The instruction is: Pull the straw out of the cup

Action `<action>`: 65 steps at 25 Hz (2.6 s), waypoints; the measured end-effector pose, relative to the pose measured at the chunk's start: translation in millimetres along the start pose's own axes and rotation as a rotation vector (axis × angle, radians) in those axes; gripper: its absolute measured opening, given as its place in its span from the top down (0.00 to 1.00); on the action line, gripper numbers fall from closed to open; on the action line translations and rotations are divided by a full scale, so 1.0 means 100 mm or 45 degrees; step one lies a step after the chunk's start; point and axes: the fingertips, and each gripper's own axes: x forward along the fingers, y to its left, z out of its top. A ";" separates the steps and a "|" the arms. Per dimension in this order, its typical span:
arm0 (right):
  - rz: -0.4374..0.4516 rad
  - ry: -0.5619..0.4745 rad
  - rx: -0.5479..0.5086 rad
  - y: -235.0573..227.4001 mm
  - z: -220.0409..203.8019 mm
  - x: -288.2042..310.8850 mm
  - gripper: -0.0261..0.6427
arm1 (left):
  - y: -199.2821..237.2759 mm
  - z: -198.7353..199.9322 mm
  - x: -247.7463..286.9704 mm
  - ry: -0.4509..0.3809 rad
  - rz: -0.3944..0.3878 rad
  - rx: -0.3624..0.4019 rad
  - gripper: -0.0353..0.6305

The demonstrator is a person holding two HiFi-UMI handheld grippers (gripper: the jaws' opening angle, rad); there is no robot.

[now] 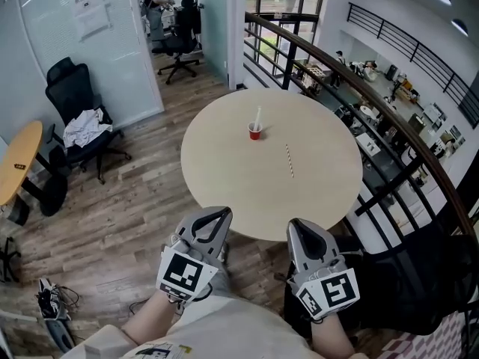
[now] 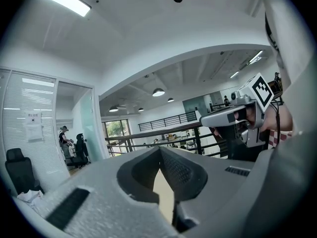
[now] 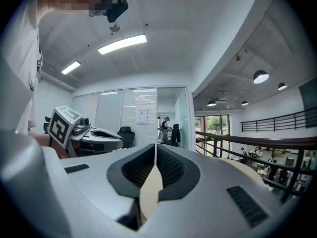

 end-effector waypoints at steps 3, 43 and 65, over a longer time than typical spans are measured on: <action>-0.015 0.007 -0.004 -0.06 -0.01 0.15 0.92 | 0.13 -0.01 0.12 -0.015 -0.014 0.000 0.93; -0.289 0.166 0.021 -1.28 0.03 3.24 0.92 | 2.67 -0.62 2.38 -0.043 -0.321 -0.171 0.93; -0.186 0.174 0.147 -1.94 0.00 3.26 0.92 | 2.50 -0.28 2.77 0.020 -0.206 -0.183 0.93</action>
